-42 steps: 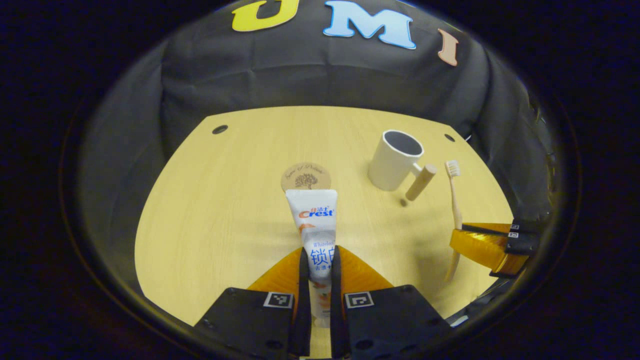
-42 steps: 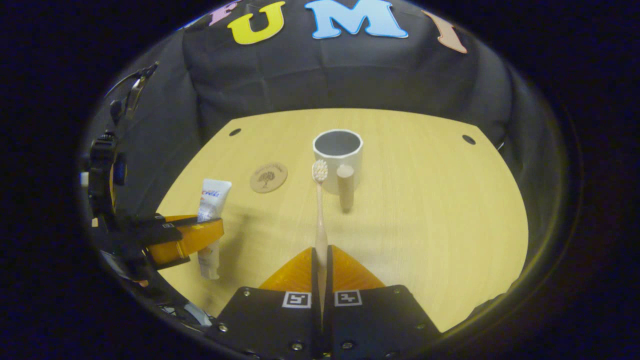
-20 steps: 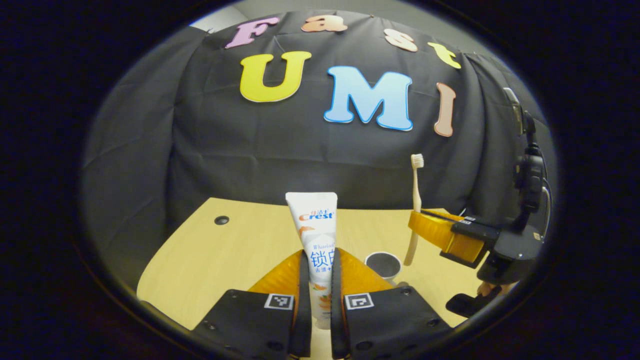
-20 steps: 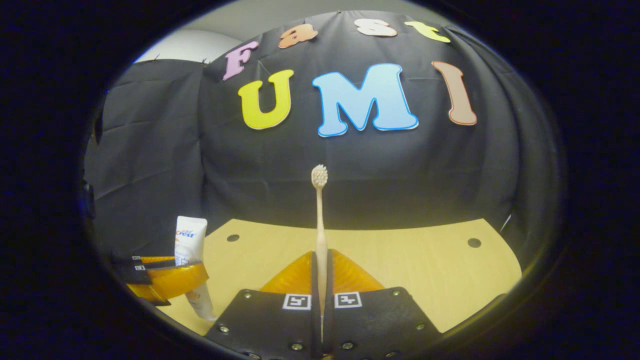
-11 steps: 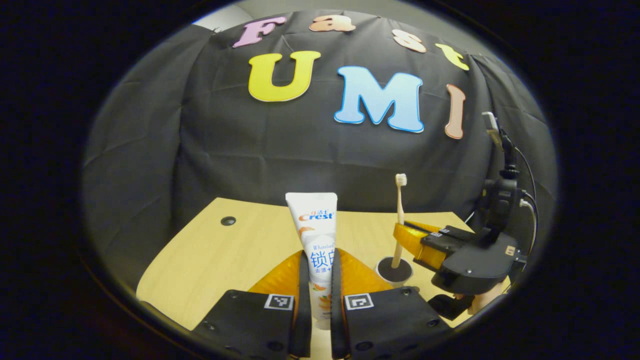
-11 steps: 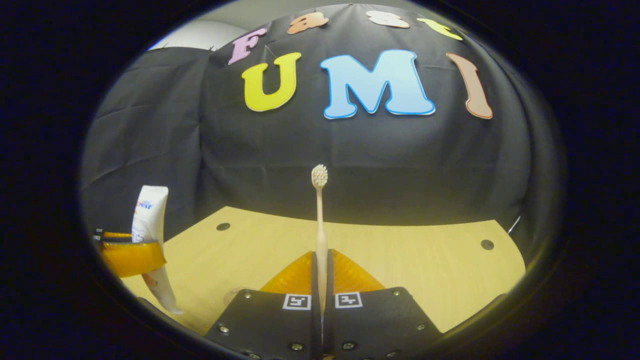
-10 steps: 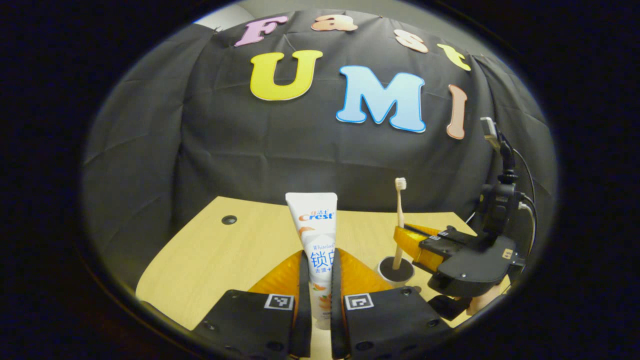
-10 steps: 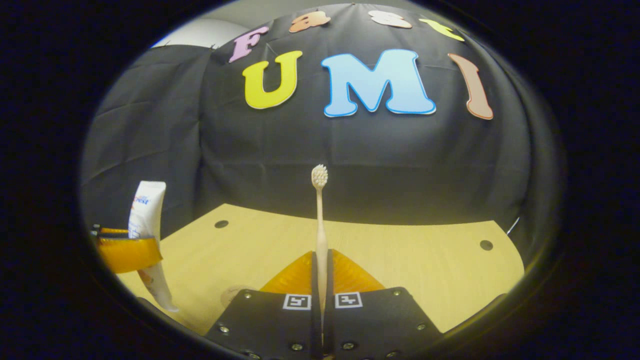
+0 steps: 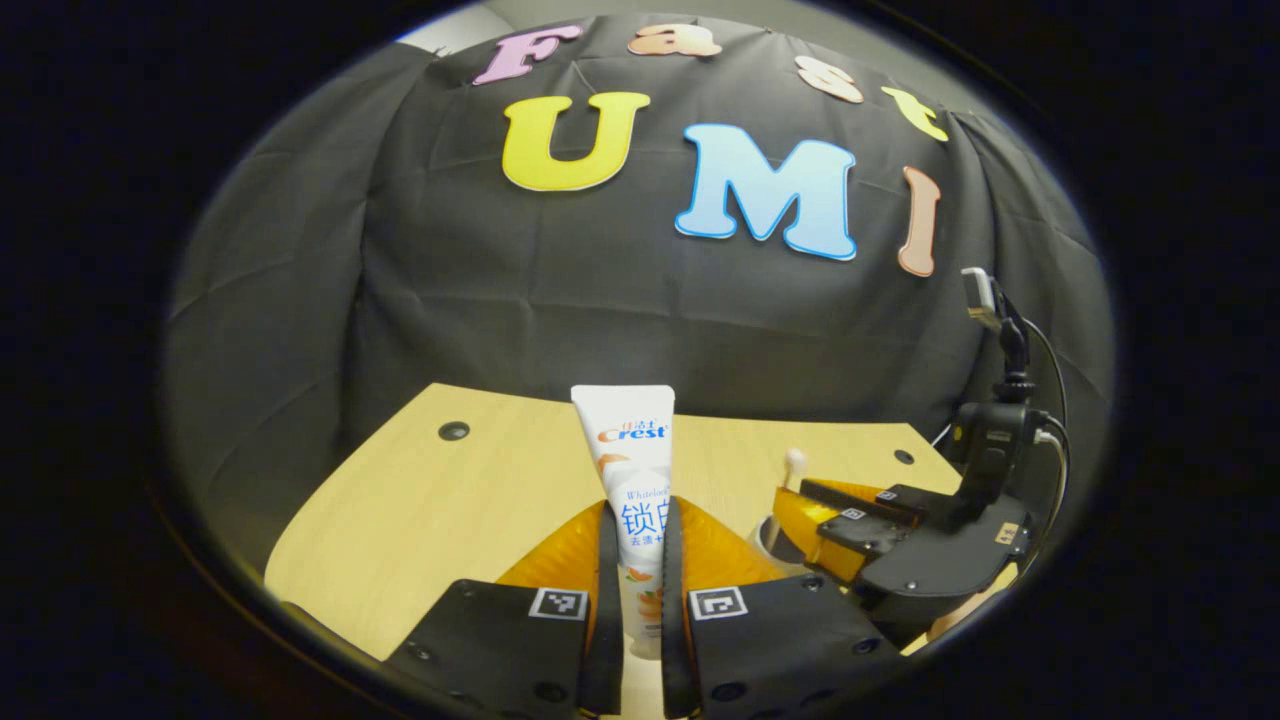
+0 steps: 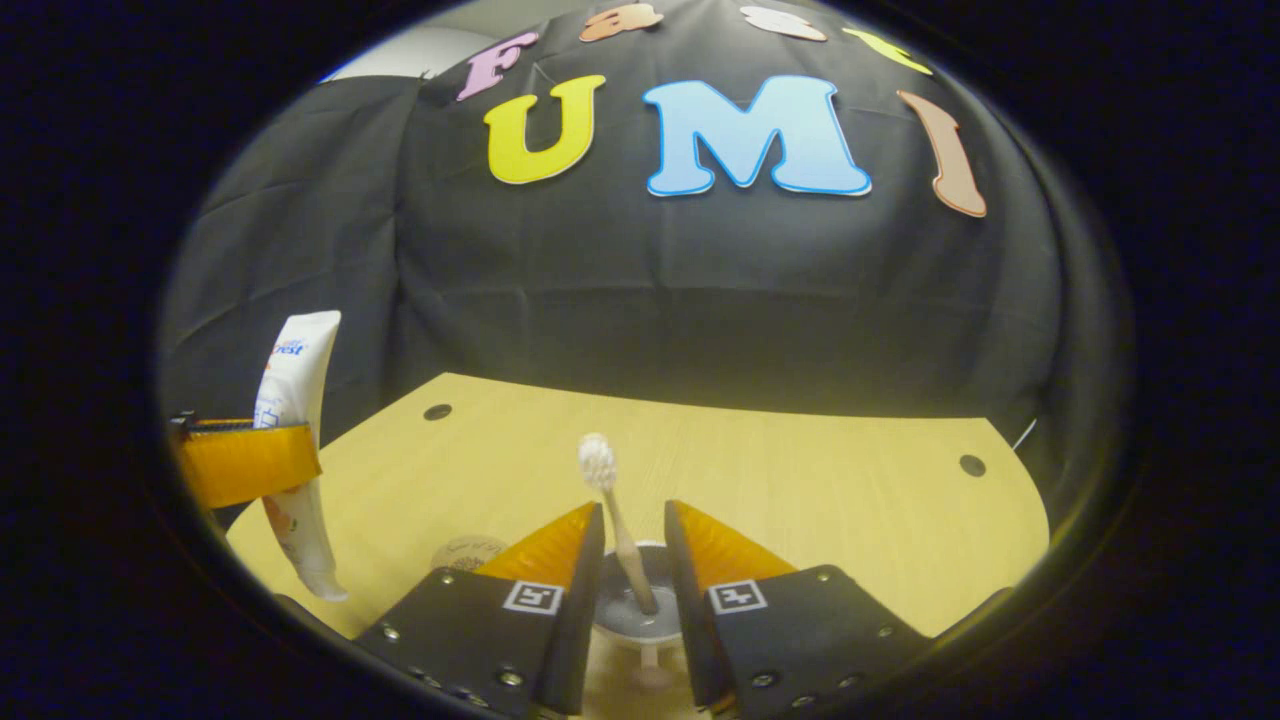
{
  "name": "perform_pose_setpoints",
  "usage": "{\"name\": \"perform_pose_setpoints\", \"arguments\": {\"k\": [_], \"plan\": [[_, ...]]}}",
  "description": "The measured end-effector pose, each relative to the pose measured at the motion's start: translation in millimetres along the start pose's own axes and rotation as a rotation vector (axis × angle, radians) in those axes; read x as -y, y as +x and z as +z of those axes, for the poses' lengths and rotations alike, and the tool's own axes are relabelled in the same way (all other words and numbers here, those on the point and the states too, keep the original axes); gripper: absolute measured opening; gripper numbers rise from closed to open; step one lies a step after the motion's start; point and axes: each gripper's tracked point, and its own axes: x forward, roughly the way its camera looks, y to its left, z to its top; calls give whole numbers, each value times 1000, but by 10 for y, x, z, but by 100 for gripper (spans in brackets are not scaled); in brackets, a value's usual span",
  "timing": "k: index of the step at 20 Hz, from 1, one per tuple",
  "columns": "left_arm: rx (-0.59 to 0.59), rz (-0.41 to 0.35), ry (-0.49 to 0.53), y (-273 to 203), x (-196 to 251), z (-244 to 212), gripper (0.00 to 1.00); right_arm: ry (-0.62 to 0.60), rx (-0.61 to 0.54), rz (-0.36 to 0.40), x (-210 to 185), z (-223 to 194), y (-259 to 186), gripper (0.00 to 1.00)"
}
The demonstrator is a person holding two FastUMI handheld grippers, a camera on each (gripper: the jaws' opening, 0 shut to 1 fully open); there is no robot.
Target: Put the toothbrush and toothpaste on the desktop into the cup, then pick up the cup and place it on the coaster on the desktop.
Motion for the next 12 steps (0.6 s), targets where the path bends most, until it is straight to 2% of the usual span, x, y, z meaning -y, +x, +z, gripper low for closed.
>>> {"name": "perform_pose_setpoints", "arguments": {"k": [3,4,12], "plan": [[1,-3,-3,-4,45,-2,23,-13,-5,0,42,-24,-89,79],[1,-4,-5,-31,46,-14,23,-19,1,-4,59,-6,-122,89],[14,-47,-46,31,297,-14,23,8,117,-27,231,443,-584,89]]}}
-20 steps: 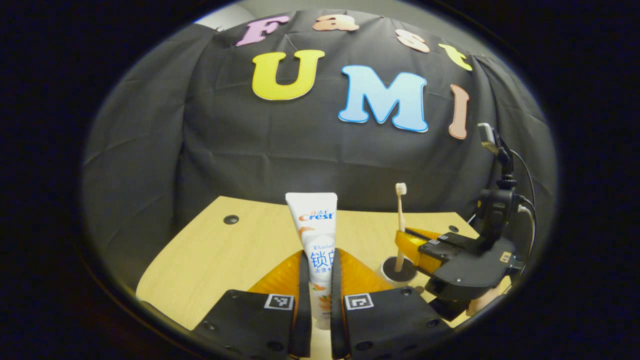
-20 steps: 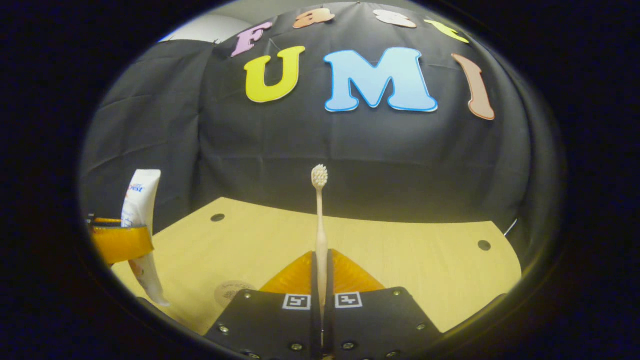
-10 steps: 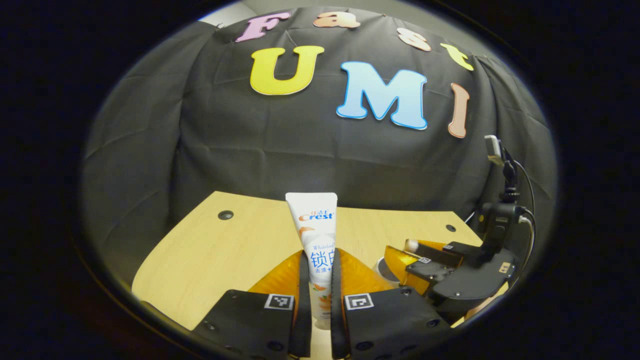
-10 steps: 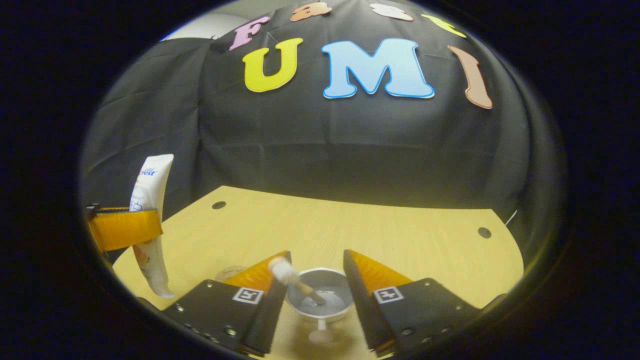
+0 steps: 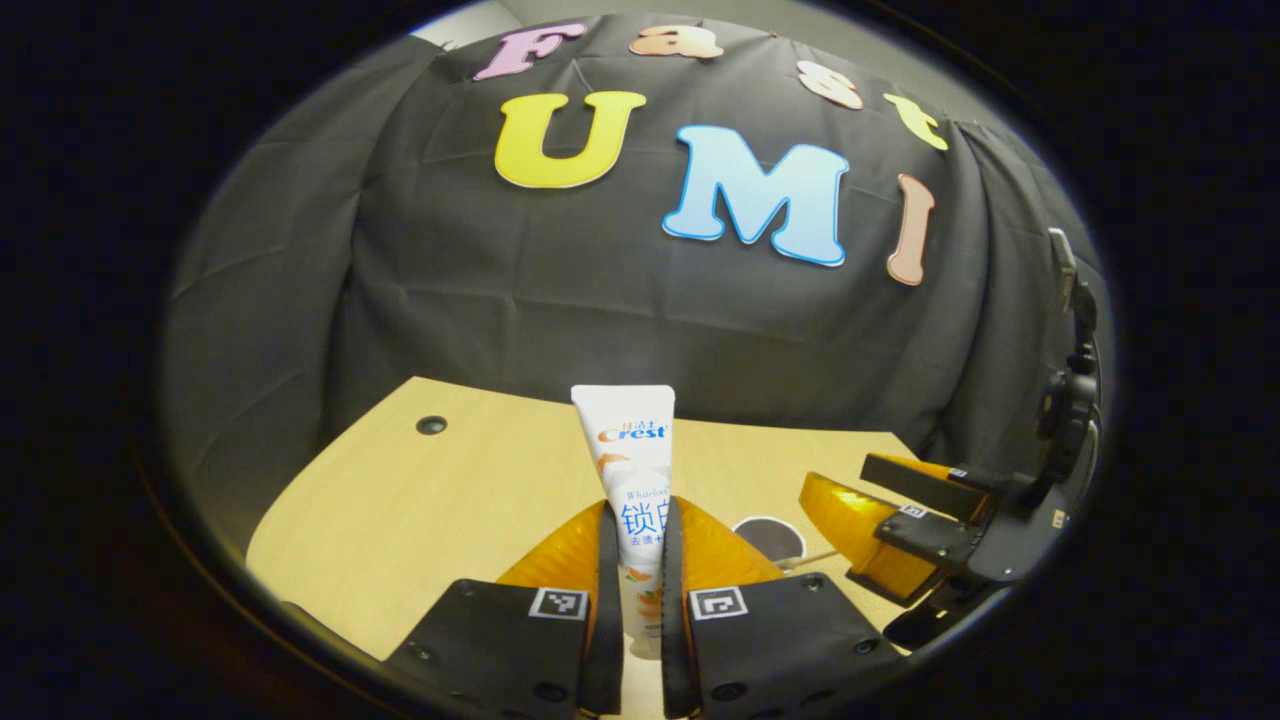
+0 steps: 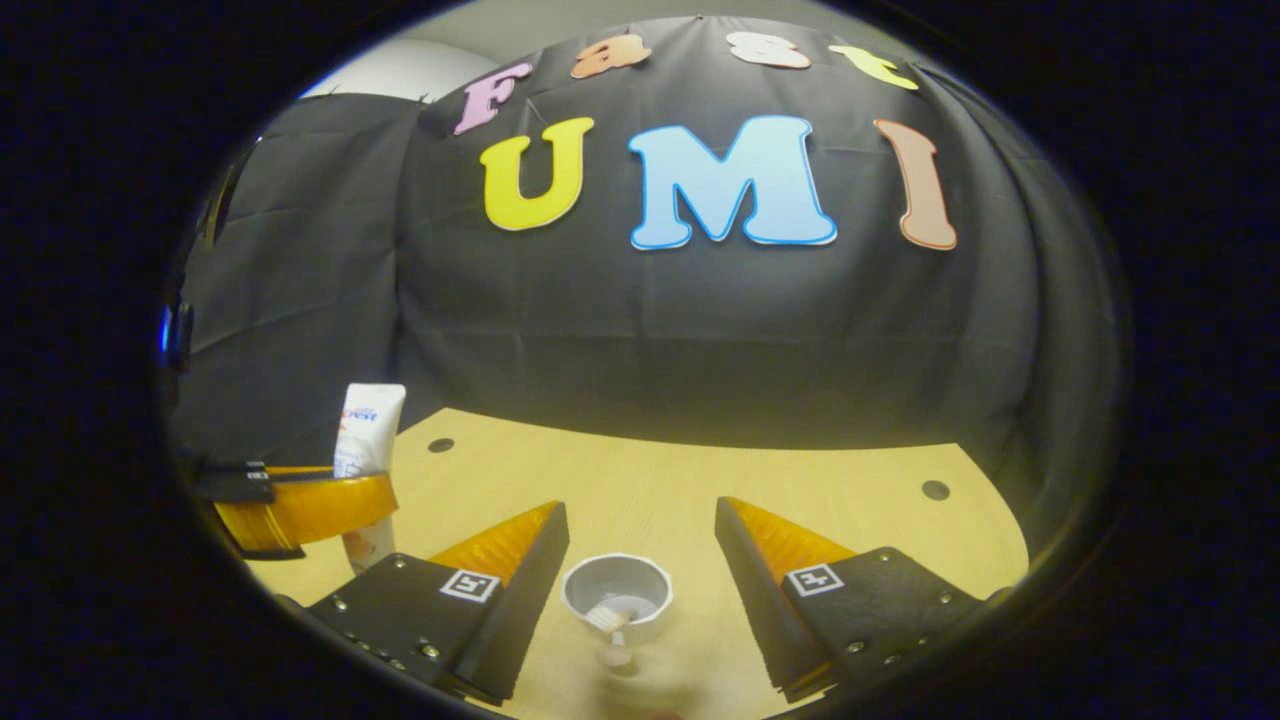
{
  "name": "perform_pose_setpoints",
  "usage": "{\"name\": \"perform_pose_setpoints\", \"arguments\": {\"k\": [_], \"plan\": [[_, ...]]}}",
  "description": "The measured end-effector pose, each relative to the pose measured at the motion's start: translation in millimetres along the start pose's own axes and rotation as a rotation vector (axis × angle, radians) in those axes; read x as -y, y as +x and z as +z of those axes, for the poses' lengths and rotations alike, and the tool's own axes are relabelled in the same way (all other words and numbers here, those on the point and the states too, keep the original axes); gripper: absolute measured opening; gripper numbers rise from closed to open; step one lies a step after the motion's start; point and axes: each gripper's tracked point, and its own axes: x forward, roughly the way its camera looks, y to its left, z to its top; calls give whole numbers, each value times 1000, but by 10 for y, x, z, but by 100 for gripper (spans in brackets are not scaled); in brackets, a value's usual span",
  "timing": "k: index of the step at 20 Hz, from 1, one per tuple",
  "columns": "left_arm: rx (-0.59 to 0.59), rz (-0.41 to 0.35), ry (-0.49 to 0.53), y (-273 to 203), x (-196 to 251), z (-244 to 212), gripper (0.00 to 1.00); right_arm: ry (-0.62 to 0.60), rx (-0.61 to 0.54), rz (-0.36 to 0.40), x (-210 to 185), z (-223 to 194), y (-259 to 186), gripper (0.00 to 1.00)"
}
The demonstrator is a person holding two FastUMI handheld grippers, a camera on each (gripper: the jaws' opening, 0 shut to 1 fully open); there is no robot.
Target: Put the toothbrush and toothpaste on the desktop into the cup, then pick up the cup and place it on the coaster on the desktop.
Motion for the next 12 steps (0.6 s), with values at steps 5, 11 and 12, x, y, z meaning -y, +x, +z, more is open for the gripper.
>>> {"name": "perform_pose_setpoints", "arguments": {"k": [5,11,12], "plan": [[112,-98,2,178,341,226,23,-13,33,-36,160,156,-239,89],[175,-260,-43,572,764,269,23,3,46,-100,383,250,-568,89],[181,-285,-64,639,820,261,23,11,45,-111,420,255,-629,89]]}}
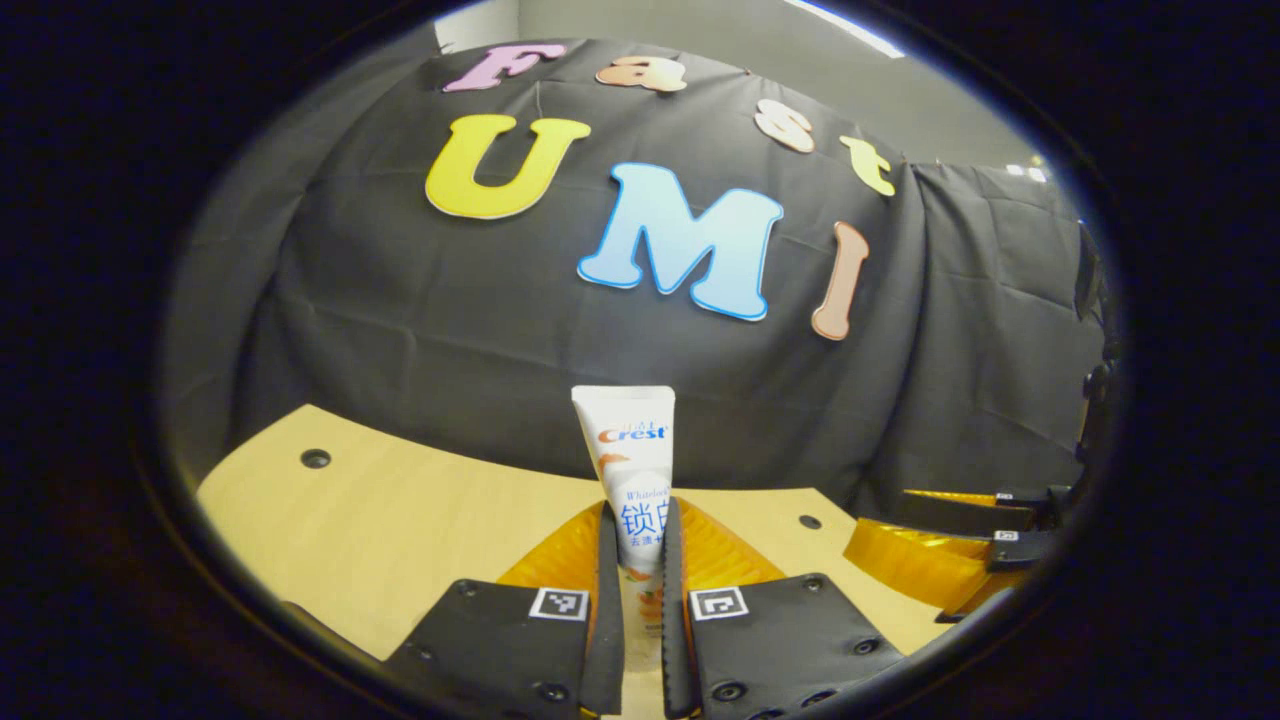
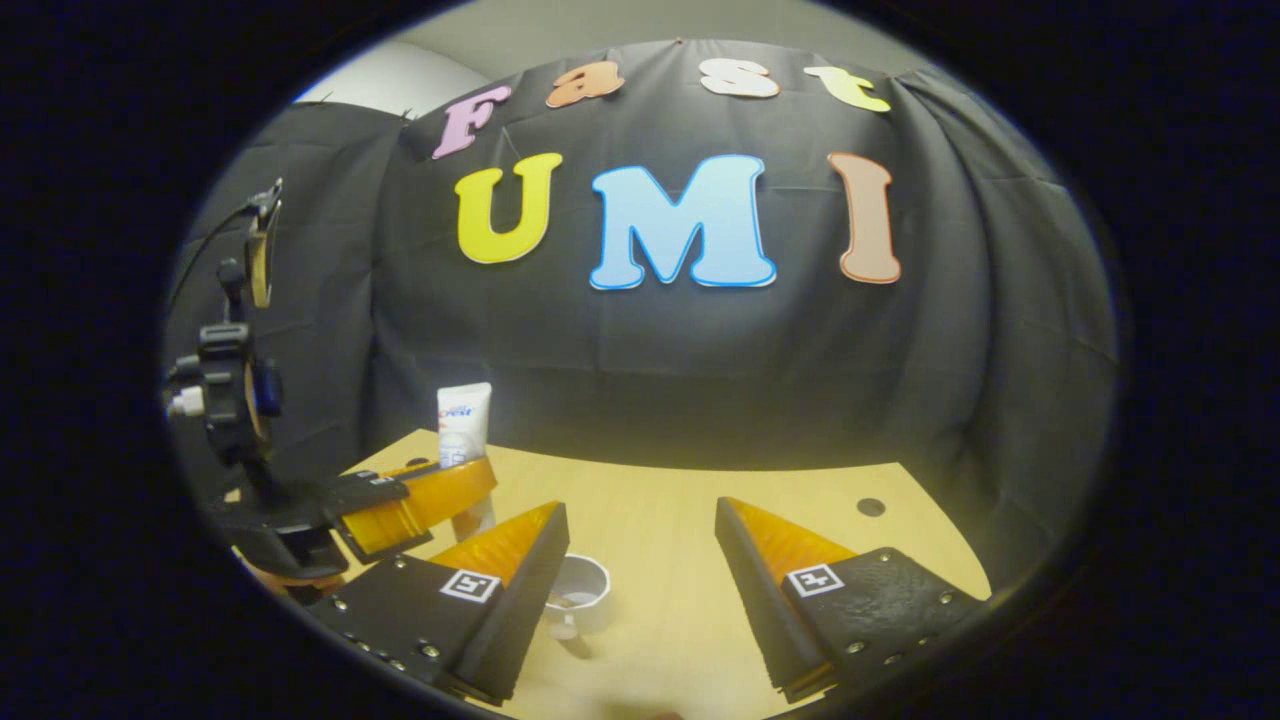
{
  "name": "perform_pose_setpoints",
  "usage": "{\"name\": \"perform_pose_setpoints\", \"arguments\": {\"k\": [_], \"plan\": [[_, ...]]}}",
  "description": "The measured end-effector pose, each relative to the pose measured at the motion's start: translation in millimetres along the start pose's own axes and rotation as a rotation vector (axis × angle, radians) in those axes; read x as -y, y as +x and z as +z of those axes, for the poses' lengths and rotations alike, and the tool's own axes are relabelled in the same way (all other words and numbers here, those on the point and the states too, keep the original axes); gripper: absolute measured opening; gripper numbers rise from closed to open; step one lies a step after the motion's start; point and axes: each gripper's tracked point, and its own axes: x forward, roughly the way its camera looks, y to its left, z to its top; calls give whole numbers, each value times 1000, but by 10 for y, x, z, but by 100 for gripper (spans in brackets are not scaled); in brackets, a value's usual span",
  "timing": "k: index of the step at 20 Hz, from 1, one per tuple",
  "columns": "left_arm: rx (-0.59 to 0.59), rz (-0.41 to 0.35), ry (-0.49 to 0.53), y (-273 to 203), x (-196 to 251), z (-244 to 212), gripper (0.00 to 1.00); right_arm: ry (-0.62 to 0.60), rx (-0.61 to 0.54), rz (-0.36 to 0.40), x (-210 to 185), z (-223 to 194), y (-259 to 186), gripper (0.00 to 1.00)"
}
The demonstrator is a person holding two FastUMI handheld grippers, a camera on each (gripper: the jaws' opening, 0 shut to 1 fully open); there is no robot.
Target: Put the toothbrush and toothpaste on the desktop into the cup, then pick up the cup and place it on the coaster on the desktop.
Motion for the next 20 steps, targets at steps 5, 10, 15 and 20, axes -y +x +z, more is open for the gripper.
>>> {"name": "perform_pose_setpoints", "arguments": {"k": [5,10,15,20], "plan": [[43,-61,21,280,51,-131,22,42,-13,-66,225,-39,-215,89],[29,-106,52,486,171,-457,23,73,-66,-93,306,-247,-296,89],[14,-109,53,499,171,-645,23,60,-94,-88,297,-353,-333,89],[55,-102,52,490,179,-515,67,70,-95,-69,239,-343,-310,89]]}}
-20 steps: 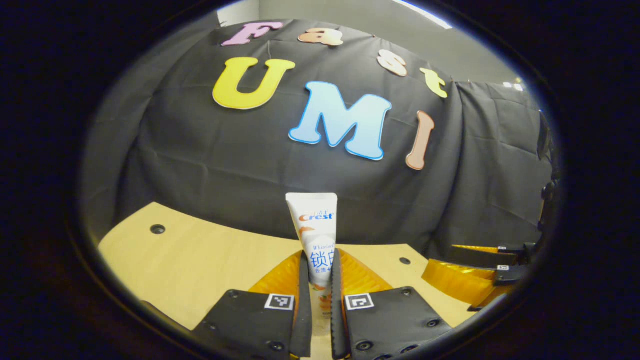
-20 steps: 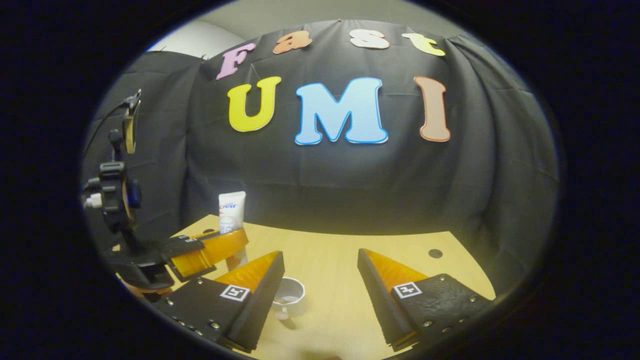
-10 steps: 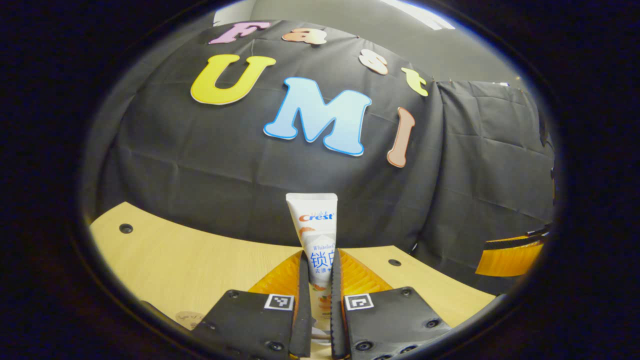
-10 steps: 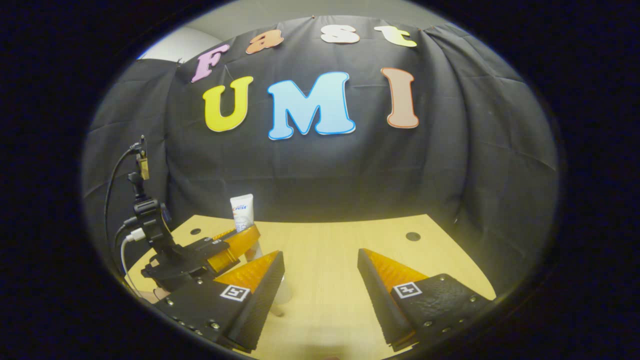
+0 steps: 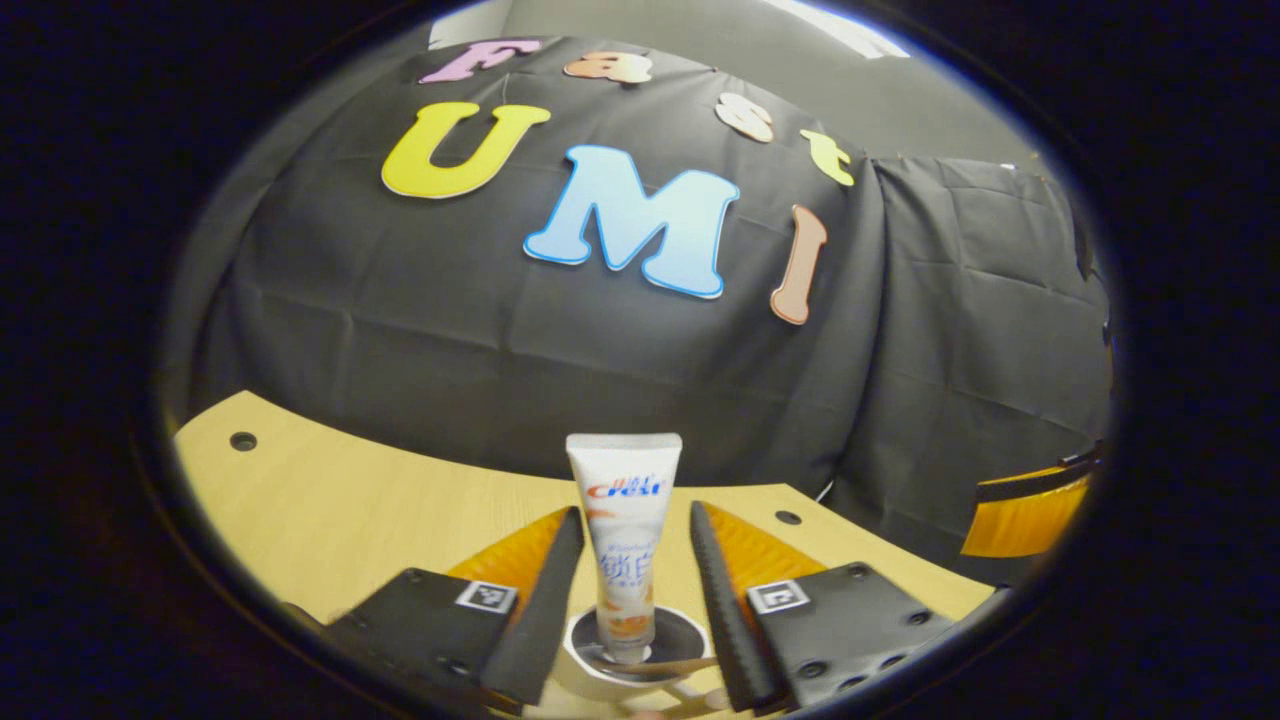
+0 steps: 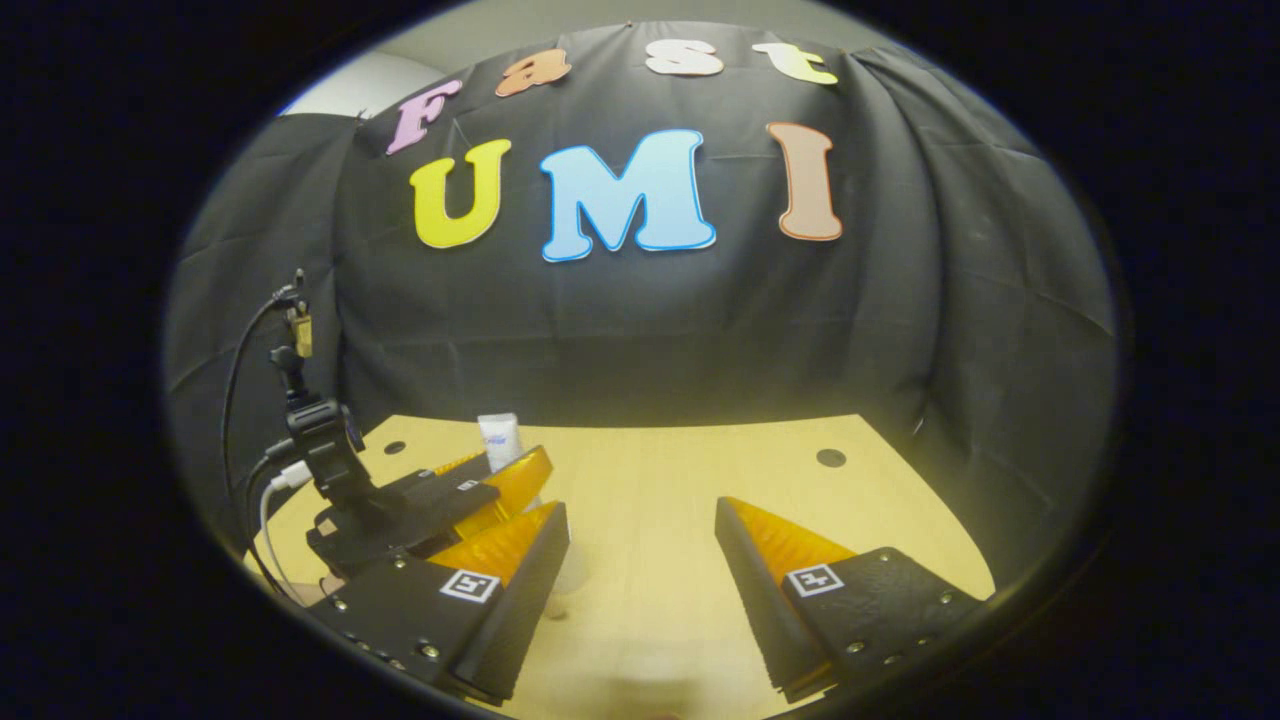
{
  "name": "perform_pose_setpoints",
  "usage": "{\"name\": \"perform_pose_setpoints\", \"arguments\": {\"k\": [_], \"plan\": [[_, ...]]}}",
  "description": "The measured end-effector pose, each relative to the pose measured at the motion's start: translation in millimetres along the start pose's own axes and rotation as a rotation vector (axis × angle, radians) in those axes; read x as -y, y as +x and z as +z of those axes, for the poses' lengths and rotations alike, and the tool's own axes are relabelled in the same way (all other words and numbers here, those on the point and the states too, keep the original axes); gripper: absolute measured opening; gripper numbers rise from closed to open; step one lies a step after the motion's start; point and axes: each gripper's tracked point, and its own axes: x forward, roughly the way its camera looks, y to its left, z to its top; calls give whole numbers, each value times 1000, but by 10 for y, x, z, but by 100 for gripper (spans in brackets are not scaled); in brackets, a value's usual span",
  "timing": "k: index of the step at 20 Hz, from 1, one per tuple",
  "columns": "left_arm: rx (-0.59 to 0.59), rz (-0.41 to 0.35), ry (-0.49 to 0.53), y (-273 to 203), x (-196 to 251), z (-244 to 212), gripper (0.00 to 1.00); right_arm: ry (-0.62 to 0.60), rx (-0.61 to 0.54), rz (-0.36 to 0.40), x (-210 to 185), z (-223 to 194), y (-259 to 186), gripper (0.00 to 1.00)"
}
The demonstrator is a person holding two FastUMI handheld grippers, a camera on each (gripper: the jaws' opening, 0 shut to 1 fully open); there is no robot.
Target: Put the toothbrush and toothpaste on the desktop into the cup, then pick up the cup and place it on the coaster on the desktop.
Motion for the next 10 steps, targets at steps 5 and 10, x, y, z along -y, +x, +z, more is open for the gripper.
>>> {"name": "perform_pose_setpoints", "arguments": {"k": [5,10], "plan": [[25,-9,48,-85,77,176,92,3,5,22,-92,37,11,89],[78,-31,80,-250,201,554,92,-14,31,30,-165,143,-27,89]]}}
